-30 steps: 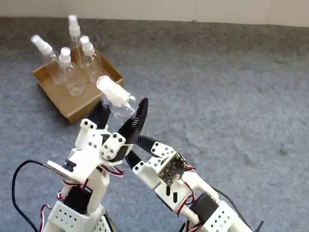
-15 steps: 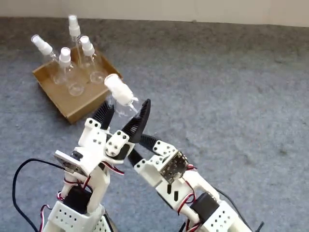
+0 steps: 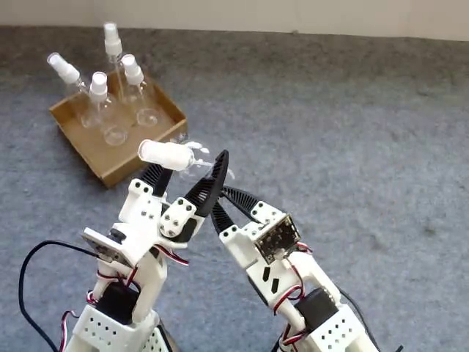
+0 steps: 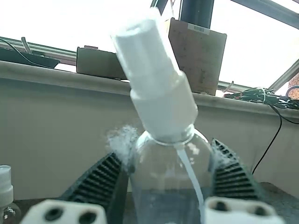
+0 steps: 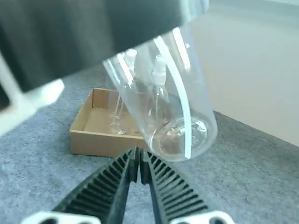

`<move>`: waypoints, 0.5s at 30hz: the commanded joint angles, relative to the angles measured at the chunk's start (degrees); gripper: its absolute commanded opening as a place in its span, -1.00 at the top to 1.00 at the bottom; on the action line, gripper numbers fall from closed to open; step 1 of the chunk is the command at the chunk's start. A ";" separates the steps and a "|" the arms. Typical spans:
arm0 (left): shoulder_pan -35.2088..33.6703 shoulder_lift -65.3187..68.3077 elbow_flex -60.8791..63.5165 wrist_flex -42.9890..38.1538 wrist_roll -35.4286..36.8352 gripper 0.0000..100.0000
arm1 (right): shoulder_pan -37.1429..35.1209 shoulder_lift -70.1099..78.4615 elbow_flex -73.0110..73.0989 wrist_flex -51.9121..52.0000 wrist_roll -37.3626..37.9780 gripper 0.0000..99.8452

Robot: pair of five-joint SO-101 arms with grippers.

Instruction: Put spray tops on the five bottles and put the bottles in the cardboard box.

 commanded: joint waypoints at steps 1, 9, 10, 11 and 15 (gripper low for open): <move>-0.40 -0.92 1.10 0.18 0.44 0.92 | 1.27 -0.66 8.40 3.65 0.18 0.99; -0.84 -1.01 1.10 0.18 0.26 0.92 | 1.19 -0.66 8.40 7.69 0.09 0.99; -1.36 -1.01 1.10 0.18 0.26 0.92 | 1.36 -0.66 8.40 7.69 0.09 0.99; -1.89 -1.01 1.10 0.18 0.26 0.92 | 1.45 -0.66 8.40 7.69 0.09 0.99; -3.03 -0.66 1.10 0.26 0.53 0.92 | 1.45 -0.66 8.48 7.60 0.26 0.99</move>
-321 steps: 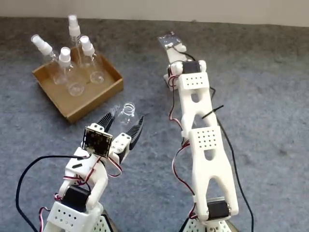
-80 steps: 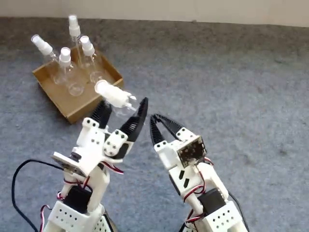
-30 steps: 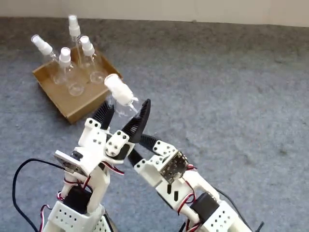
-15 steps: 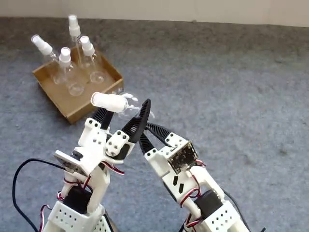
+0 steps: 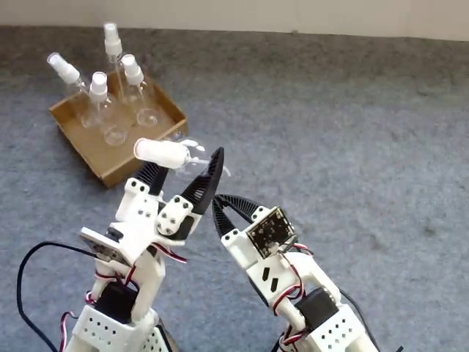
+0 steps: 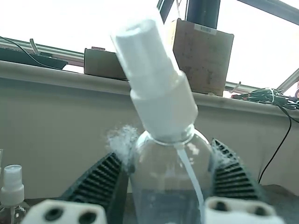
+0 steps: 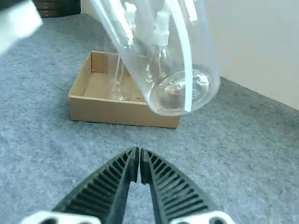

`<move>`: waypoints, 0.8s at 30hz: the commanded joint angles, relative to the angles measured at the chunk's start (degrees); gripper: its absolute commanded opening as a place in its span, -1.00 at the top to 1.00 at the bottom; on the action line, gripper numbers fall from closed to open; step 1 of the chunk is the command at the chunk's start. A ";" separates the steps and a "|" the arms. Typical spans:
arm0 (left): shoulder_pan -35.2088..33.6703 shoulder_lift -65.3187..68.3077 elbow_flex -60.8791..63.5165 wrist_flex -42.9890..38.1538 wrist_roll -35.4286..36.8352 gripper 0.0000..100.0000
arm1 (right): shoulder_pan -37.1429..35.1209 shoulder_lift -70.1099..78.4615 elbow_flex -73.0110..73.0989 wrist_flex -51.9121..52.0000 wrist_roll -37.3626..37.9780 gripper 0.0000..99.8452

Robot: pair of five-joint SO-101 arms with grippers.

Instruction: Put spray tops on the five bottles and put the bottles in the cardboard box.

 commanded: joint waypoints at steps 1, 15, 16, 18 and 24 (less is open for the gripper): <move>-0.48 -0.48 1.10 0.44 0.53 0.92 | 1.01 -0.66 8.57 0.13 0.35 0.99; 1.19 -1.01 1.10 13.19 0.35 0.92 | 14.20 -0.22 8.40 0.31 0.44 0.99; 1.19 -1.01 1.10 14.15 0.35 0.92 | 14.90 -0.31 8.40 1.01 0.44 0.99; 1.19 -1.01 1.10 15.91 0.35 0.92 | 15.34 -0.57 8.40 2.86 0.53 0.99; 0.75 -1.01 1.10 16.79 0.18 0.92 | 15.25 -0.57 8.40 3.74 0.53 0.99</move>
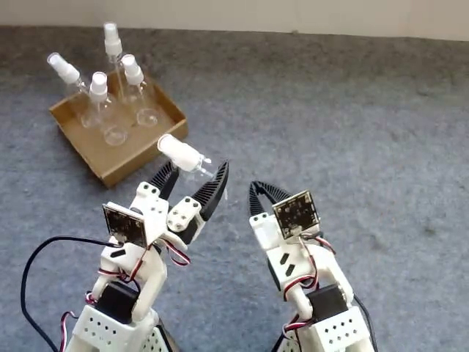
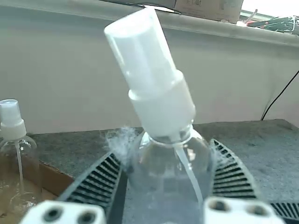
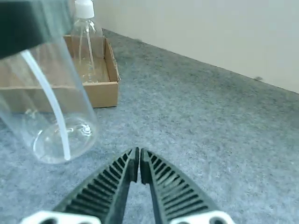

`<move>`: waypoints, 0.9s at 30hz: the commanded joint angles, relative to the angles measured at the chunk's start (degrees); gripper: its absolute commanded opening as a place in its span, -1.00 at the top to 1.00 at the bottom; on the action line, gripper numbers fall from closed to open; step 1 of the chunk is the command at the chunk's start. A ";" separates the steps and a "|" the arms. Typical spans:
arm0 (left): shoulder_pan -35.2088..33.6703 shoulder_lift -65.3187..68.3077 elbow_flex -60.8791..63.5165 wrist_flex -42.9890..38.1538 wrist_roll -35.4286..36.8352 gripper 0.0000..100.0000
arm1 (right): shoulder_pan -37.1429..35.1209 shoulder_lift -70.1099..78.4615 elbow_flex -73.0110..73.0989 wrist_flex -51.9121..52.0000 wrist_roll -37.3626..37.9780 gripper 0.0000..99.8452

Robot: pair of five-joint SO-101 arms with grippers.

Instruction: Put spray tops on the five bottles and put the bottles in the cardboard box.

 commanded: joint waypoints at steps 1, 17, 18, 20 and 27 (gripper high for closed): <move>-0.66 -1.01 1.10 0.18 0.18 0.92 | 0.92 -0.57 8.40 0.22 0.62 0.99; -28.79 -0.48 -1.27 0.18 -10.29 0.92 | -1.63 -0.66 8.40 0.22 0.18 0.99; -29.41 -0.40 -2.33 0.26 -11.87 0.92 | -1.63 -0.66 8.40 0.22 0.18 0.99; -30.99 -0.31 -4.26 0.35 -13.19 0.92 | -1.63 -0.66 8.40 0.22 0.18 0.99; -33.27 11.47 -18.51 8.26 -13.27 0.92 | -1.63 -0.48 8.40 0.22 0.18 0.99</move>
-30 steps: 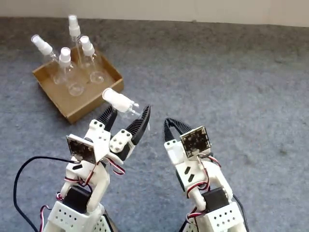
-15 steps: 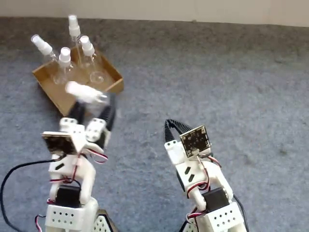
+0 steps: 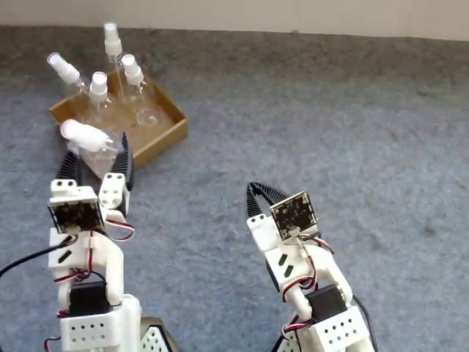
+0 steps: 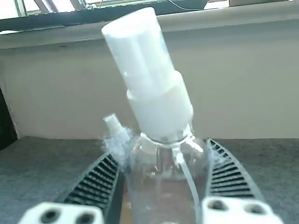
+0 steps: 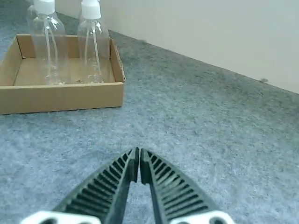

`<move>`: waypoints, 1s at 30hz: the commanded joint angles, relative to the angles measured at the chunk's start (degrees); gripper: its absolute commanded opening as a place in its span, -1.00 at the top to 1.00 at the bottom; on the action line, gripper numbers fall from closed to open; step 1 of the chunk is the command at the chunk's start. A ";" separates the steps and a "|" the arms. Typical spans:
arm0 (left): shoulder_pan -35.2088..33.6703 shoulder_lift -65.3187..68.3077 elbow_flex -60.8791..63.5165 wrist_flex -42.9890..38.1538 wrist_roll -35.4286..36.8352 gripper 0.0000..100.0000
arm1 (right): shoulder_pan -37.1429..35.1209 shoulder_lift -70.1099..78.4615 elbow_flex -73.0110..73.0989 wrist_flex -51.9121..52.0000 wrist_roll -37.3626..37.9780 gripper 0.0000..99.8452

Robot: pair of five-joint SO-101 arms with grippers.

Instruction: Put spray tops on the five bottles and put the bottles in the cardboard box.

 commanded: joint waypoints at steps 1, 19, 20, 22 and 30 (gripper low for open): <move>-0.40 8.75 -9.89 2.02 -0.44 0.92 | -0.48 -0.48 8.40 0.22 0.18 0.99; -5.67 49.80 -18.15 -20.57 -0.35 0.92 | -0.31 -0.22 8.40 0.31 0.18 0.99; -5.67 51.30 -18.15 -22.51 -0.35 0.92 | -0.31 -0.22 8.40 0.31 0.18 0.99; -5.67 54.37 -18.15 -26.02 -0.26 0.92 | -0.31 -0.22 8.40 0.31 0.18 0.99; -5.67 64.13 -18.15 -35.60 6.68 0.92 | -0.31 -0.22 8.40 0.31 0.18 0.99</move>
